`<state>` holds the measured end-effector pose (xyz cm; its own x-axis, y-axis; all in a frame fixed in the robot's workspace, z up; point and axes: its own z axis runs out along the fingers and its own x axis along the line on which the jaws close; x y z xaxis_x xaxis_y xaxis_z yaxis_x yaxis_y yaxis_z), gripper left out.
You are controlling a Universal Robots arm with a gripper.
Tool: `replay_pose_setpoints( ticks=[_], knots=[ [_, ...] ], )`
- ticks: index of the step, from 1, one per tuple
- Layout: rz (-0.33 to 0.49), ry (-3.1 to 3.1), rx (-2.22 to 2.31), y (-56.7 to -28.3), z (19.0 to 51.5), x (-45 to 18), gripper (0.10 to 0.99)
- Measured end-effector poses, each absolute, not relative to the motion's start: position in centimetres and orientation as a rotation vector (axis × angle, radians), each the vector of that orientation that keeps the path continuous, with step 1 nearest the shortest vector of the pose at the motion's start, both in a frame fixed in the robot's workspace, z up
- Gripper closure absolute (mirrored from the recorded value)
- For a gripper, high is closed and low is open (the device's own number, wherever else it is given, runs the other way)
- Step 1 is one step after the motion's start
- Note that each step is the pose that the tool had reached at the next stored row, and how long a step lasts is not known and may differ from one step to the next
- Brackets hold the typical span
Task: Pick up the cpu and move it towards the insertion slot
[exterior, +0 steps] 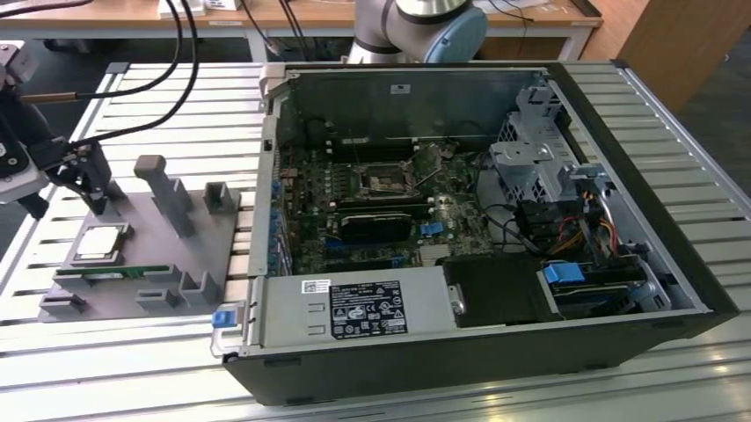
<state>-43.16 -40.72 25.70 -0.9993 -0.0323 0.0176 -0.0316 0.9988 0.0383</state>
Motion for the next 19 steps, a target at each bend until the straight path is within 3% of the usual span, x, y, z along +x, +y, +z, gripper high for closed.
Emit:
replay_pose_setpoints(
  ticks=[1,2,19],
  knots=[
    [-0.06,-3.123,0.05,-40.7,25.5,-43.2,0.337],
    [-0.059,-3.123,0.049,-40.7,25.4,-43.2,0.408],
    [-0.045,-3.123,0.042,-40.7,22.9,-43.2,0.408]
  ],
)
